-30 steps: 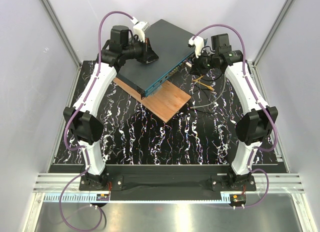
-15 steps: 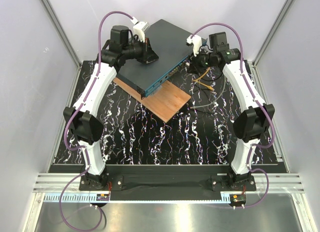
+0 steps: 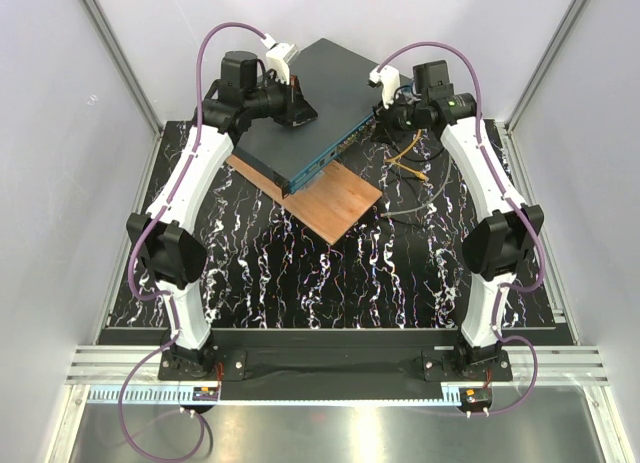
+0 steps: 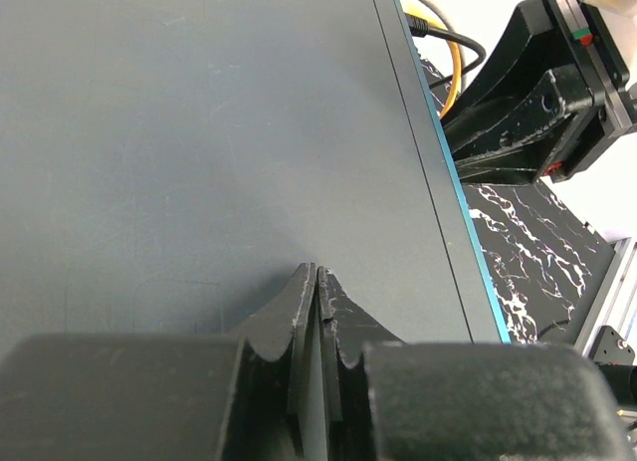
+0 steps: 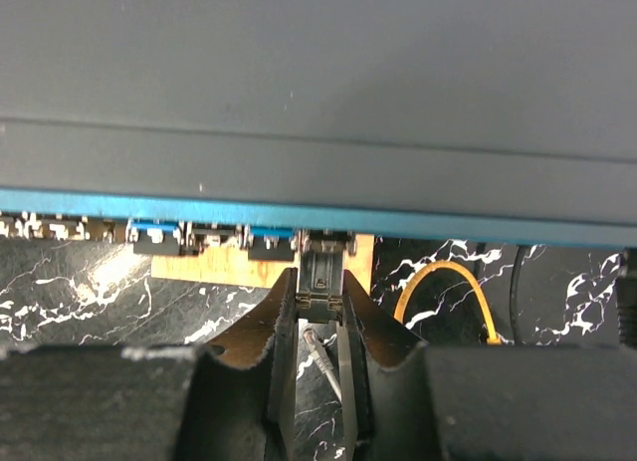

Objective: Insert the plug into the switch port

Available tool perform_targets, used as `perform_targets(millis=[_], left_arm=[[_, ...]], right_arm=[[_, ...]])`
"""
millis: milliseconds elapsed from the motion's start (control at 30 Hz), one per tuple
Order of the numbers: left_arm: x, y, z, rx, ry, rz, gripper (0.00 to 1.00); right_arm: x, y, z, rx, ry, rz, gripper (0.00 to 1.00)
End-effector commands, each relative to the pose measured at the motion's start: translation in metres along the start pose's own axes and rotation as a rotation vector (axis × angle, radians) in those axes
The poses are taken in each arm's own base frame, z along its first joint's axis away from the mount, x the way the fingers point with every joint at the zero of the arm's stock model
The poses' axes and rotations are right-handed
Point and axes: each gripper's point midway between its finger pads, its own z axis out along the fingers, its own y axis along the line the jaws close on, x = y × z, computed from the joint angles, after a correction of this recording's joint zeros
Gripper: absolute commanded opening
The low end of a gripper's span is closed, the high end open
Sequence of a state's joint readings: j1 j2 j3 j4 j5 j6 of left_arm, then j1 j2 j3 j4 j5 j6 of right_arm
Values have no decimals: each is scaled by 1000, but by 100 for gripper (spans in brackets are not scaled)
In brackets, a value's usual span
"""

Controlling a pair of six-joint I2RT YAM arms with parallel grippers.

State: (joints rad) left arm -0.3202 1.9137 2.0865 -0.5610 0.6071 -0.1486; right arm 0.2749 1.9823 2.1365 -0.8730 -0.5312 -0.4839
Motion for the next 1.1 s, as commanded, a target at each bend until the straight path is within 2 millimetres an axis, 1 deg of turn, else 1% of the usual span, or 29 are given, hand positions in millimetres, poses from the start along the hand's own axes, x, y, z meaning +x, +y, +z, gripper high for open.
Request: perform_targets(millis=[0, 67, 167, 200, 300, 333, 400, 467, 567, 800, 867, 900, 1067], left_arm=[[-2, -5, -7, 14, -6, 4, 10], [-3, -5, -7, 13, -9, 4, 10], [-3, -4, -7, 12, -11, 0, 10], [-3, -4, -7, 12, -10, -1, 10], [-2, -4, -6, 12, -8, -2, 10], [-2, -5, -7, 13, -9, 1, 10], [-1, -4, -7, 13, -6, -2, 10], [-1, -4, -7, 13, -6, -1, 10], [-1, -4, -7, 11, -5, 1, 10], [0, -2, -9, 10, -3, 2, 10], [0, -3, -9, 13, -3, 5, 10], [0, -3, -10, 11, -2, 5, 10], [1, -3, -10, 13, -1, 7, 10]], right_arm=[[-48, 13, 4, -12, -130, -82, 0], [-48, 13, 7, -16, -129, -83, 0], [-47, 15, 12, -24, -125, -82, 4], [-48, 14, 13, -21, -124, -83, 9], [-48, 15, 12, -17, -122, -83, 21], [-47, 14, 11, -15, -119, -82, 34], [-45, 14, 8, -7, -109, -89, 47], [-40, 14, 5, 6, -94, -94, 57], [-33, 15, 0, 17, -75, -91, 63], [-16, 11, -14, 37, -38, -67, 70], [-10, 9, -20, 45, -28, -57, 75], [-7, 8, -22, 47, -24, -53, 79], [2, 11, -37, 53, -8, -38, 82]])
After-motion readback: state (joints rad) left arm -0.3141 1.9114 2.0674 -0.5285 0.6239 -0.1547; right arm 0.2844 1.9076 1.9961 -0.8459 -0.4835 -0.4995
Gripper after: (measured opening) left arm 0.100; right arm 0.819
